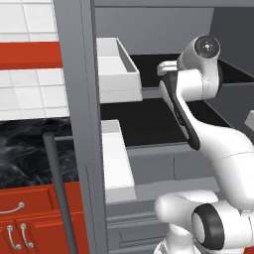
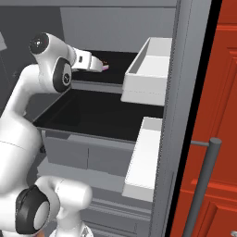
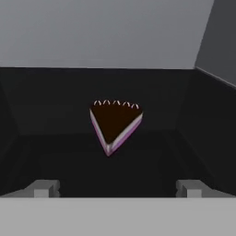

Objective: Take the cake and donut from the fridge and place them on the empty tray on the dining counter.

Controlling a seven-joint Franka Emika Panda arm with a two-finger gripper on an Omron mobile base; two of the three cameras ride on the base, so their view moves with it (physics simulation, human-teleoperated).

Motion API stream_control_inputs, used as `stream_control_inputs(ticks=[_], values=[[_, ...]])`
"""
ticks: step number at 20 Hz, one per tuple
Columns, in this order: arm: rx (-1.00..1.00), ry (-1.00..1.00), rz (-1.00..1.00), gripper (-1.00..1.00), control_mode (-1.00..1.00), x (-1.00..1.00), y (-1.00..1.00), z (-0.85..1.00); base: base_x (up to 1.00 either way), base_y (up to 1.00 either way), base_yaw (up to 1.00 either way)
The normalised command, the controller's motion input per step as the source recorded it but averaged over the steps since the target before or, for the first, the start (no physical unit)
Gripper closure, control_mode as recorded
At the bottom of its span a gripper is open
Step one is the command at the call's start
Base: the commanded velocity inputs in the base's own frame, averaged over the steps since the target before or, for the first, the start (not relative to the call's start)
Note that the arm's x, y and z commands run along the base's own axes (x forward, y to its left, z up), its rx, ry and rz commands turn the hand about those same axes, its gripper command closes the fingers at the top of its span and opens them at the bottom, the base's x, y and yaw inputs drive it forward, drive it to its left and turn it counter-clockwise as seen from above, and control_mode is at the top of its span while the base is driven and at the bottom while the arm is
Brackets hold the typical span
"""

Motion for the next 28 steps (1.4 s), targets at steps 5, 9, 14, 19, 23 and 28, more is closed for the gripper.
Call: stream_control_inputs(ticks=[5,9,14,19,23,28], values=[[0.00,0.00,0.00,-1.00,-1.00,0.56,-0.08,-0.34,0.00,0.00,0.00],[0.00,0.00,0.00,-1.00,-1.00,0.60,-0.13,-0.34,0.00,0.00,0.00],[0.00,0.00,0.00,-1.00,-1.00,0.66,-0.09,-0.08,0.00,0.00,0.00],[0.00,0.05,0.00,-1.00,-1.00,0.63,-0.02,0.03,0.00,0.00,0.00],[0.00,0.14,0.00,-1.00,-1.00,0.46,0.00,0.11,0.00,0.00,0.00],[0.00,0.07,-0.01,-1.00,-1.00,0.13,-0.01,0.01,0.00,0.00,0.00]])
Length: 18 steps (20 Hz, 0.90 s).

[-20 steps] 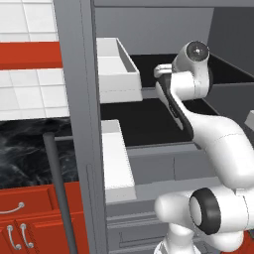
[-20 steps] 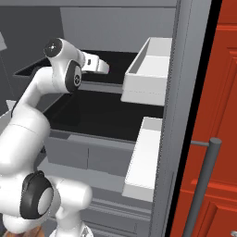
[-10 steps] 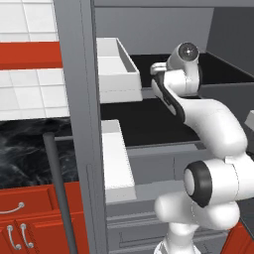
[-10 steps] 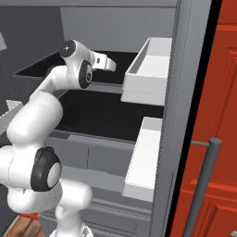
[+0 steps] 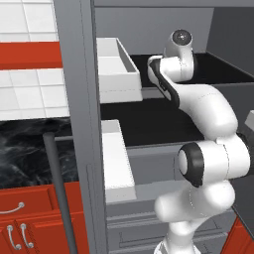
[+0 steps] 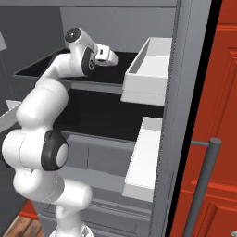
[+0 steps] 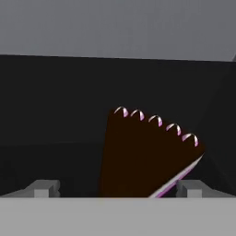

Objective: Take the cake and donut from the fridge and place them on the empty tray on the dining counter.

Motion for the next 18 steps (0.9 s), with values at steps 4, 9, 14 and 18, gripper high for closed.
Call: stream_control_inputs(ticks=[4,9,14,18], values=[[0.00,0.00,-0.01,-1.00,-1.00,-0.03,0.00,0.07,0.00,0.00,0.00],[0.00,0.00,-0.03,-1.00,-1.00,-0.04,0.00,0.11,0.00,0.00,0.00],[0.00,0.00,-0.07,-1.00,-1.00,0.30,-0.15,0.01,0.00,0.00,0.00],[0.00,0.00,-0.03,-1.00,-1.00,0.50,-0.47,0.00,0.00,0.00,0.00]])
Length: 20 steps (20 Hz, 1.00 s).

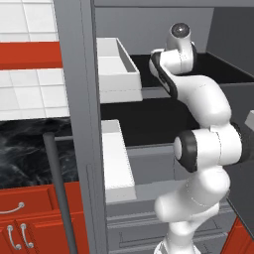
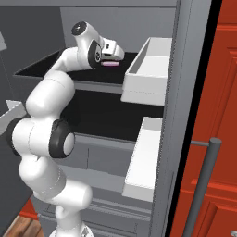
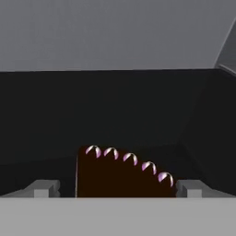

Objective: Take the cake and donut from the fridge and place them on the empty tray on the dining counter.

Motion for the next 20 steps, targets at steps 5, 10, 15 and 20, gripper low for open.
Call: stream_control_inputs(ticks=[5,10,15,20], values=[[0.00,0.01,0.00,-1.00,-1.00,0.52,-0.41,0.00,0.00,0.00,0.00],[0.00,0.07,0.00,-1.00,-1.00,0.39,-0.10,-0.08,0.00,0.00,0.00],[0.00,0.16,-0.01,1.00,-1.00,0.25,0.00,-0.40,0.00,0.00,0.00],[0.00,0.04,-0.01,1.00,-1.00,0.10,0.02,-0.14,0.00,0.00,0.00]])
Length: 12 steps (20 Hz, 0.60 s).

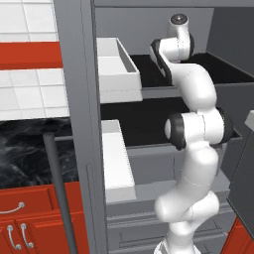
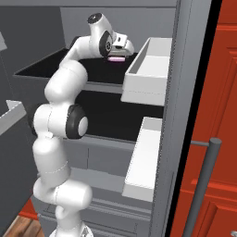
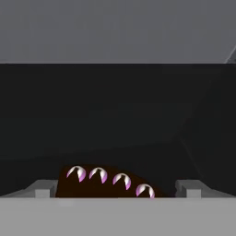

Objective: Take the cake and donut from the fridge and place them on the empty tray on the dining counter.

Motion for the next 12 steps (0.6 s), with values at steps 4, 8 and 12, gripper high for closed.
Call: stream_control_inputs(ticks=[4,8,12], values=[[-0.07,-0.37,0.02,1.00,-1.00,-0.72,0.08,-0.68,0.00,0.00,0.00],[-0.19,-0.72,0.00,1.00,-1.00,-1.00,0.18,-1.00,0.00,0.00,0.00],[-0.04,-0.32,0.00,1.00,-1.00,-1.00,0.12,-0.34,0.00,0.00,0.00]])
